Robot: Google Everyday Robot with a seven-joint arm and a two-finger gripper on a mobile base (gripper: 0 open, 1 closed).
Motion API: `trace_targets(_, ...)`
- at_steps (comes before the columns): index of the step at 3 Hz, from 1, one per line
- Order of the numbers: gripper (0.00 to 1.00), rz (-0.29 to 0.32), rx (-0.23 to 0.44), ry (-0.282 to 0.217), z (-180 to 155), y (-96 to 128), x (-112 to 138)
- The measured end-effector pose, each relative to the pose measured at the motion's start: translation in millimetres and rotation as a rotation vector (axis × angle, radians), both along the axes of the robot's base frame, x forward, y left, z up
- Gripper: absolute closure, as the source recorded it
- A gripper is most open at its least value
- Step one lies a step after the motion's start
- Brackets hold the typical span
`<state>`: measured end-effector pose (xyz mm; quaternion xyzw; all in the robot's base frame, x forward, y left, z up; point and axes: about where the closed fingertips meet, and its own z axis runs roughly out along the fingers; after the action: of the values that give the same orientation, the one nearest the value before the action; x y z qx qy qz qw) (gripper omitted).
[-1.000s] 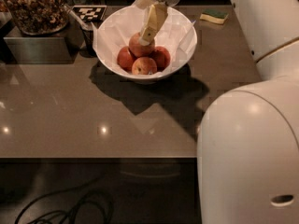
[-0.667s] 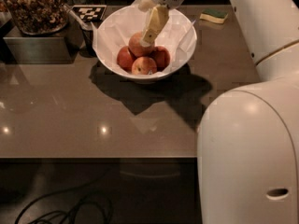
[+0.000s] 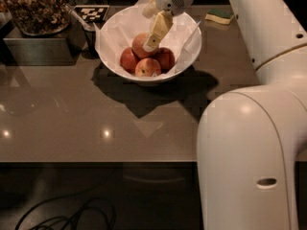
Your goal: Pick apple from white bowl
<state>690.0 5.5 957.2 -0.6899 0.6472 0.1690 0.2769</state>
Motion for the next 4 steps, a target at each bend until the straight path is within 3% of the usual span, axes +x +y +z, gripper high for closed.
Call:
trace_targets(2, 0.13, 0.003, 0.007, 0.042, -18, 19, 16)
trace_targets(4, 0.19, -0.035, 0.016, 0.094, -40, 11, 26)
